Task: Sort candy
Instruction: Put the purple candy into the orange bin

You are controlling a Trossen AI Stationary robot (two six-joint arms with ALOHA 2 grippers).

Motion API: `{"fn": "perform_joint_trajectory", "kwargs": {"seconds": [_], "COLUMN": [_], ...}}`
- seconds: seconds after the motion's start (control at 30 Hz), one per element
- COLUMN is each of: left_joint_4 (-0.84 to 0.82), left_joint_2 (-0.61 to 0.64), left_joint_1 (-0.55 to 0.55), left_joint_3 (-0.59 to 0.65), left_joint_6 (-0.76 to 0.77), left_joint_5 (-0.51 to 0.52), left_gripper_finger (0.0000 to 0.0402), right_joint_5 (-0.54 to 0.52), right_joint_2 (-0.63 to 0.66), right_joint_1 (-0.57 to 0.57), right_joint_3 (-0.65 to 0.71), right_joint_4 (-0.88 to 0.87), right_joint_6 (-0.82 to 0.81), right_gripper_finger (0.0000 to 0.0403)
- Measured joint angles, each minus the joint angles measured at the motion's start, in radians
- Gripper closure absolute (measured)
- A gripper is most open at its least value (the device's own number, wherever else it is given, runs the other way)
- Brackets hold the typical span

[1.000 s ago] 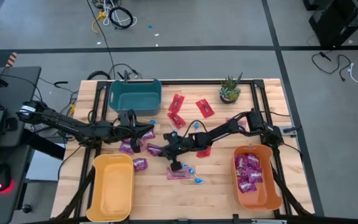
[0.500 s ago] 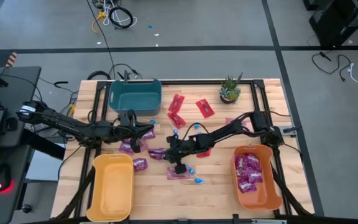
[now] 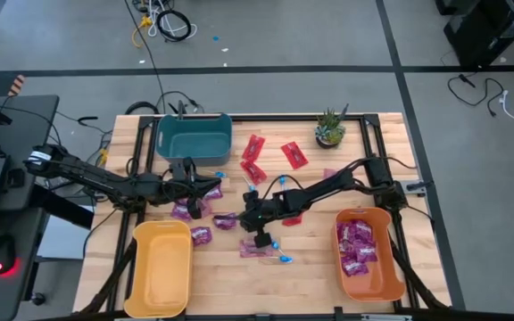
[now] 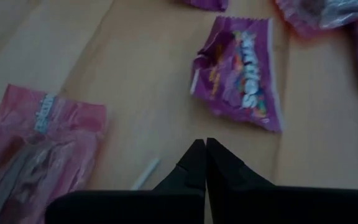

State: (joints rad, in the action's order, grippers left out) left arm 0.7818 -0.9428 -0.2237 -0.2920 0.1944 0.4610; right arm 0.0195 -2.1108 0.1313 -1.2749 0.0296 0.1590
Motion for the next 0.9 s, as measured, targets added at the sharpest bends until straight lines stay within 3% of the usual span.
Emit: {"fn": "perform_joint_trajectory", "kwargs": {"seconds": [0.2, 0.4, 0.67, 0.9], "left_joint_4": [-0.003, -0.002, -0.002, -0.007], "left_joint_2": [0.0, 0.0, 0.0, 0.0], "left_joint_1": [0.0, 0.0, 0.0, 0.0], "left_joint_3": [0.0, 0.0, 0.0, 0.0], "left_joint_6": [-0.001, -0.003, -0.005, -0.007], "left_joint_5": [-0.002, -0.002, -0.004, -0.006], "left_gripper_finger": [0.0396, 0.0396, 0.0396, 0.0396], "right_joint_5": [0.0, 0.0, 0.02, 0.025], "right_joint_2": [0.027, 0.022, 0.015, -0.085], "right_joint_1": [-0.009, -0.011, -0.01, -0.003], "right_joint_3": [0.0, -0.003, -0.001, 0.0], "right_joint_4": [0.048, 0.262, 0.312, 0.42], "right_joint_6": [0.022, 0.087, 0.079, 0.007], "right_gripper_finger": [0.0403, 0.0394, 0.0349, 0.0304]}}
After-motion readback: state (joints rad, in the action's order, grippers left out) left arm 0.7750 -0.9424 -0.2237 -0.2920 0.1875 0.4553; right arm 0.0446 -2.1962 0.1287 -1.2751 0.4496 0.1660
